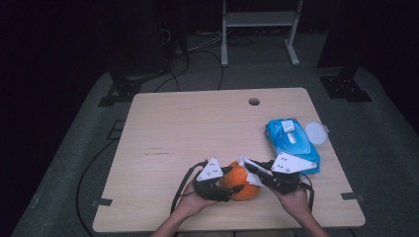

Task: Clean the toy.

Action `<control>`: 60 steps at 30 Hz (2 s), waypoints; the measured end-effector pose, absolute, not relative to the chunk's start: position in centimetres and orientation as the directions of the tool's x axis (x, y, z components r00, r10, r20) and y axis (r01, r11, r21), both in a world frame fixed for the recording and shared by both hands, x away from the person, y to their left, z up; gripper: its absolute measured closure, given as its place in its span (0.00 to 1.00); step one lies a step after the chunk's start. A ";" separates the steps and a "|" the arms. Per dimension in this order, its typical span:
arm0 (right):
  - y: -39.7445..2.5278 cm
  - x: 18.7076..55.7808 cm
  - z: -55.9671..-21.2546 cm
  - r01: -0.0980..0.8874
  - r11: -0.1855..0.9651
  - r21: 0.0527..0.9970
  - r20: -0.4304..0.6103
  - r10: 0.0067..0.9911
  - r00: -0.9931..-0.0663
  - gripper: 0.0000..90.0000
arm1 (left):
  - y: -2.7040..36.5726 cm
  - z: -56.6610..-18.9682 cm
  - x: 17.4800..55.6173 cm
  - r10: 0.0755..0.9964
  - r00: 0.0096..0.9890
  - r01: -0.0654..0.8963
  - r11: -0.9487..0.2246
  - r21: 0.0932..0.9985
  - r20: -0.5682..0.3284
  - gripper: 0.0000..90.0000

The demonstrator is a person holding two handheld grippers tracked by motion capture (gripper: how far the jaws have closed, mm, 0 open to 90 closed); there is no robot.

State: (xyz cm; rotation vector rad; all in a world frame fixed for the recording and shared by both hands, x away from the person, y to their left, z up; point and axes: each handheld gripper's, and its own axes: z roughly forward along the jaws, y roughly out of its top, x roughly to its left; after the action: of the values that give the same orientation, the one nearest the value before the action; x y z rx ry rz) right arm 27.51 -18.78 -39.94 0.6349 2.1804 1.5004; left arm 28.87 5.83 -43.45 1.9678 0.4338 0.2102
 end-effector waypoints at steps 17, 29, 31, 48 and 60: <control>-18.4 27.3 -40.0 0.155 0.328 0.932 -0.052 0.545 -0.837 0.92 | 5.3 -43.9 28.7 0.381 0.924 0.198 -0.395 0.897 -0.036 0.35; -20.8 27.9 -40.7 0.229 0.285 0.931 0.011 0.604 -0.797 0.92 | 5.6 -44.4 29.4 0.354 0.931 0.228 -0.368 0.901 -0.091 0.22; -20.1 27.5 -40.3 0.209 0.282 0.936 0.003 0.588 -0.809 0.92 | 5.4 -44.4 29.3 0.370 0.925 0.229 -0.364 0.903 -0.086 0.26; -19.0 27.2 -40.1 0.172 0.304 0.937 -0.022 0.543 -0.839 0.92 | 5.2 -44.8 30.0 0.354 0.932 0.222 -0.393 0.892 -0.077 0.06; -18.8 27.1 -39.0 0.138 0.245 0.960 -0.022 0.555 -0.831 0.92 | 6.8 -41.2 28.9 0.379 0.926 0.147 -0.349 0.925 -0.004 0.46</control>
State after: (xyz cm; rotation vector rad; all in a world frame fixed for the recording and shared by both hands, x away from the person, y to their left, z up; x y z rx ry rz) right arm 27.12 -18.77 -39.00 0.6374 2.1663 1.6119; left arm 28.91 6.78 -41.23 1.9305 0.3822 0.2509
